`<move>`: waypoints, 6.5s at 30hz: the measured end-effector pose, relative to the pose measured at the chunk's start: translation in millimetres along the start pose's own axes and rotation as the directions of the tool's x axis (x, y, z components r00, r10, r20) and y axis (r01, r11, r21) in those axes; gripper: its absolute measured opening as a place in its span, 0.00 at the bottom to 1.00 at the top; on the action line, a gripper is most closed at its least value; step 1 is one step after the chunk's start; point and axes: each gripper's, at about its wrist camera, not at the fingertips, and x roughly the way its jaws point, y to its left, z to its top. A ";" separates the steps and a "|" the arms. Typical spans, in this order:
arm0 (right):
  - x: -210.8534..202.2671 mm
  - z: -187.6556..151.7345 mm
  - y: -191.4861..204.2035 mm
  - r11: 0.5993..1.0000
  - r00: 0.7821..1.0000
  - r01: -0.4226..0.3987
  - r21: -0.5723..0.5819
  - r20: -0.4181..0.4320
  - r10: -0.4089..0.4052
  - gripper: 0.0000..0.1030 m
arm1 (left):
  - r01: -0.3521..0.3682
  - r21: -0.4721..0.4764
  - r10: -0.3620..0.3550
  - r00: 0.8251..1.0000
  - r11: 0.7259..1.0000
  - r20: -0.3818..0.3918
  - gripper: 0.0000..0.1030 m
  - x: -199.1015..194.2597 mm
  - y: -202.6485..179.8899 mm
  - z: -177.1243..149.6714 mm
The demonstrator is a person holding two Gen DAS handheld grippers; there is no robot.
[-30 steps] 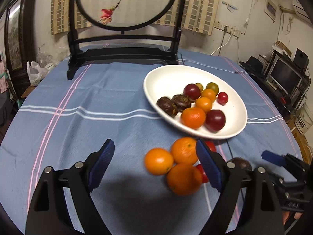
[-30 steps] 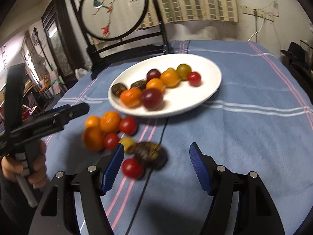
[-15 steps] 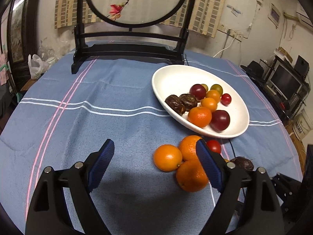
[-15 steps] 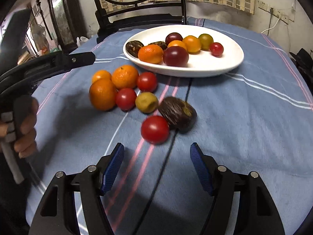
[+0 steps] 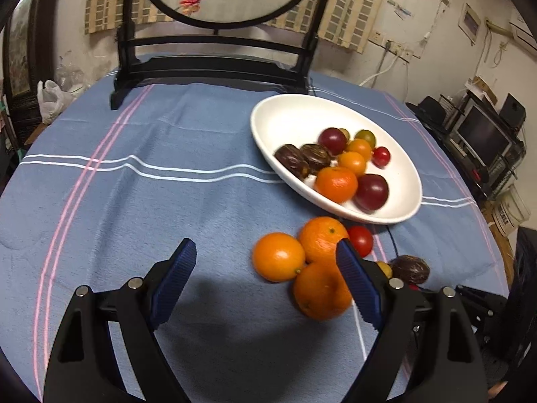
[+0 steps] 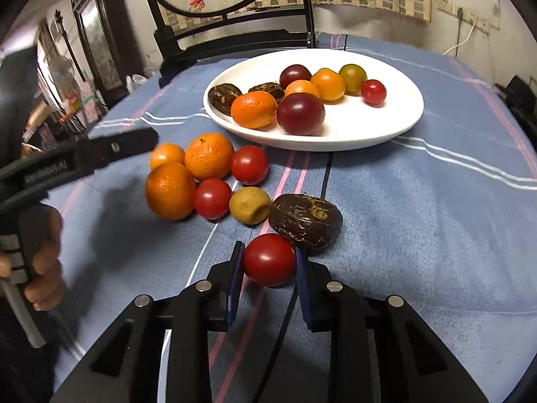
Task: Organize fruits
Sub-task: 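Grasp an orange with the left tool while the right tool grasps a red tomato, then release the orange and red tomato onto the white plate, then grasp an orange with the left tool while the right tool grasps a mangosteen, then release the orange and mangosteen onto the white plate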
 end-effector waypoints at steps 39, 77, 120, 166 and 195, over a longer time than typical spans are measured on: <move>-34.9 7.0 -17.1 0.999 0.989 -0.022 0.045 0.150 0.015 0.29 | 0.120 0.141 -0.113 0.992 0.983 -0.060 0.42 16.7 -37.8 -30.2; 0.6 79.3 -67.4 0.986 0.977 -0.010 0.167 0.213 -0.026 0.59 | 0.028 -0.017 -0.027 0.996 0.999 0.081 0.80 37.4 -47.8 75.7; -6.6 -4.1 -22.9 0.998 0.996 0.067 0.008 0.064 -0.068 0.46 | -0.022 0.047 0.027 0.993 0.999 -0.111 0.86 16.3 2.0 -5.9; -13.0 70.9 -45.2 0.990 0.965 0.039 0.136 0.254 -0.073 0.45 | 0.035 0.109 -0.037 0.999 0.993 0.017 0.37 33.4 -75.2 72.7; -14.0 57.9 -33.3 0.996 0.974 0.080 0.035 0.210 -0.086 0.57 | -0.028 -0.007 0.028 0.999 1.000 0.015 0.77 15.8 -41.3 35.3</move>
